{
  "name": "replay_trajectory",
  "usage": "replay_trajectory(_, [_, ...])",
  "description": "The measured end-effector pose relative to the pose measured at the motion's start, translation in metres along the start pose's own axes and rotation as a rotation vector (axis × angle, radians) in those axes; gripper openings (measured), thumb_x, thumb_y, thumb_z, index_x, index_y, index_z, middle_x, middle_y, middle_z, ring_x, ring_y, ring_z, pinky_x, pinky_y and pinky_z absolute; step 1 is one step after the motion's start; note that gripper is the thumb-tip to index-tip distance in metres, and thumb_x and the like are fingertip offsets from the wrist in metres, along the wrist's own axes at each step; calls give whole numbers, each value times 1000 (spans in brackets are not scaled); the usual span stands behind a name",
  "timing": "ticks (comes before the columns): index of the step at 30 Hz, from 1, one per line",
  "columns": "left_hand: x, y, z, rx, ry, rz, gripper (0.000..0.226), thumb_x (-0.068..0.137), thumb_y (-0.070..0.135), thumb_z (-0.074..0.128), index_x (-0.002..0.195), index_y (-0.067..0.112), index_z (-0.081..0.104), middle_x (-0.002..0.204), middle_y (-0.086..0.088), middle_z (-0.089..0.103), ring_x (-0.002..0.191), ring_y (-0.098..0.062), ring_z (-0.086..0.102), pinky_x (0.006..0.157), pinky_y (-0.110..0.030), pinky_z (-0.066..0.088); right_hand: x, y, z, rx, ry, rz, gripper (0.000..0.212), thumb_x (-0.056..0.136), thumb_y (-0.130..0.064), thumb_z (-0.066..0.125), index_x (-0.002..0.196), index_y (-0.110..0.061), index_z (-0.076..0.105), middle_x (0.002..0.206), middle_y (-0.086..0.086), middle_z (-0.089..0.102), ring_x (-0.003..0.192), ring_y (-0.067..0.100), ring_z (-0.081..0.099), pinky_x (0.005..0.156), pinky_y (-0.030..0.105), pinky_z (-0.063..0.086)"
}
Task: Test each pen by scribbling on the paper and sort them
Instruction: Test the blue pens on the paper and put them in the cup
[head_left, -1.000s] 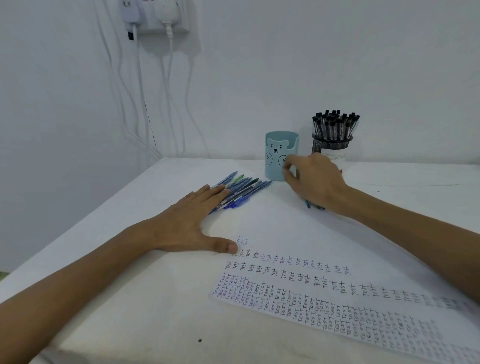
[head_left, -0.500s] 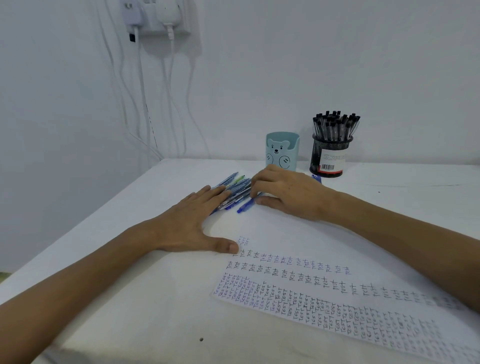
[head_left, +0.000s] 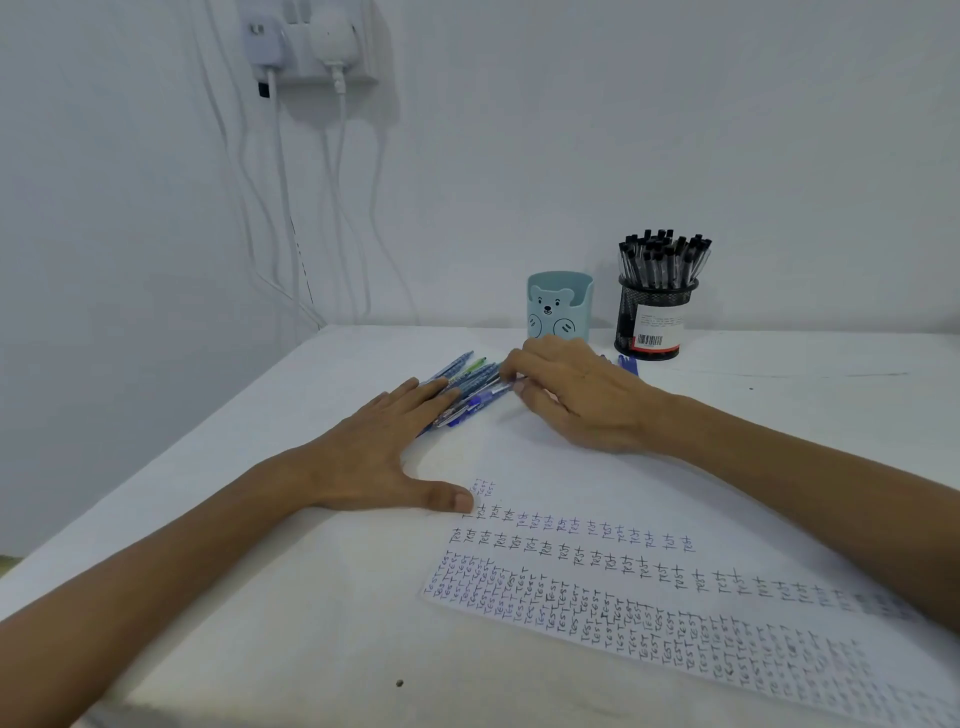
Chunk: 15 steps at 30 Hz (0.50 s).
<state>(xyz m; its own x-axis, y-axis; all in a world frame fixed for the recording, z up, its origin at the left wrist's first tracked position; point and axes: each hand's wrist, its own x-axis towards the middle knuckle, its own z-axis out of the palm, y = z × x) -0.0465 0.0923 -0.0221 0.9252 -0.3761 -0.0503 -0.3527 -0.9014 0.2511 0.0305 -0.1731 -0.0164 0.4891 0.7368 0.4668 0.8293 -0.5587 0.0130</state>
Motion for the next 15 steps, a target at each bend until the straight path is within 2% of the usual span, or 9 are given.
replay_trajectory(3, [0, 0, 0, -2, 4, 4, 144, 47, 111, 37, 163, 39, -4, 168, 25, -8, 154, 0, -13, 124, -25, -1, -4, -11, -5, 90, 5, 129, 46, 93, -72, 44, 105, -28, 48, 90, -2, 60, 89, 15, 47, 87, 21, 33])
replay_trajectory(5, [0, -1, 1, -2, 3, -5, 144, 46, 111, 38, 164, 38, -4, 168, 25, -8, 155, -1, -14, 125, -26, 0, -3, -15, -6, 85, 52, 125, 53, 86, -77, 52, 102, -27, 46, 75, 4, 59, 78, 18, 50, 78, 22, 32])
replay_trajectory(9, [0, -2, 1, -7, 11, 1, 141, 49, 110, 40, 163, 40, -4, 169, 24, -7, 156, -2, -13, 126, -27, 2, -1, -20, -8, 109, 175, 51, 48, 83, -63, 51, 99, -17, 51, 59, 10, 53, 61, 27, 50, 63, 32, 38])
replay_trajectory(13, [0, 0, 1, -14, 12, 12, 138, 49, 110, 40, 161, 44, -4, 169, 25, -6, 156, -3, -11, 123, -24, 1, 3, -19, -9, 78, 197, 60, 49, 88, -63, 57, 100, -16, 54, 68, 1, 57, 64, 18, 50, 59, 27, 36])
replay_trajectory(15, [0, -1, 1, -17, 13, 11, 138, 48, 110, 40, 161, 44, -4, 168, 26, -6, 156, -3, -11, 123, -25, 1, 6, -16, -3, 68, 282, 33, 33, 98, -42, 58, 88, -10, 57, 66, -2, 55, 60, 16, 45, 57, 29, 30])
